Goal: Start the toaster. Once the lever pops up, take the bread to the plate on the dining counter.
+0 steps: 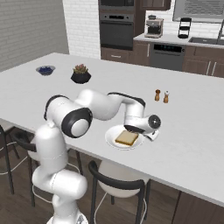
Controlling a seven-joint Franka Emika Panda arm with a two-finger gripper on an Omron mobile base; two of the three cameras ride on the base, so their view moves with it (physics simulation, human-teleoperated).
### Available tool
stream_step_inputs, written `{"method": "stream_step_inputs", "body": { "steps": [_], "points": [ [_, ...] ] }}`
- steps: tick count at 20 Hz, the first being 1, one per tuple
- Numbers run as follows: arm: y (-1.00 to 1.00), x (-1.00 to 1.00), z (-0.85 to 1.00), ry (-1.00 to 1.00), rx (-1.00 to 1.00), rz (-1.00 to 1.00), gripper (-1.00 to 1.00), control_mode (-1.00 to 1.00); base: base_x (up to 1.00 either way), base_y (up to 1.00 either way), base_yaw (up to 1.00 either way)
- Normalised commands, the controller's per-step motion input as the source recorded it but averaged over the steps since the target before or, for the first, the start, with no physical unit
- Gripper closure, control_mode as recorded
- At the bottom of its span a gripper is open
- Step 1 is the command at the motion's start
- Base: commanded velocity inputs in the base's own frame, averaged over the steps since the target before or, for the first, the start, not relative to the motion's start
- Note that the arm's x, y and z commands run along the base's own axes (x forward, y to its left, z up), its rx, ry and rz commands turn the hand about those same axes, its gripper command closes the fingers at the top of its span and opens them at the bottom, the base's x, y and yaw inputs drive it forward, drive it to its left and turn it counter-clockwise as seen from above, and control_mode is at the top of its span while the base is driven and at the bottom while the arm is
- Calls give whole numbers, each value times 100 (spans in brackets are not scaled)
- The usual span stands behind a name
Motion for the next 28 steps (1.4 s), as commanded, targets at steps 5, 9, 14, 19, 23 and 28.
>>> {"method": "stream_step_inputs", "body": {
  "steps": [5, 9, 14, 19, 23, 28],
  "points": [
    [-4, -39, 41, 3, -4, -10, -100, -100, 0, 0, 0],
    [0, -92, 79, 0, 6, 2, -100, -100, 0, 0, 0],
    [0, -91, 98, 0, 15, 7, -100, -100, 0, 0, 0],
    [0, -76, 100, 1, 19, 9, -100, -100, 0, 0, 0],
    [8, -94, 80, -10, 19, 8, -100, -100, 0, 0, 0],
    [25, -91, 64, -19, 21, 8, -100, -100, 0, 0, 0]
  ]
}}
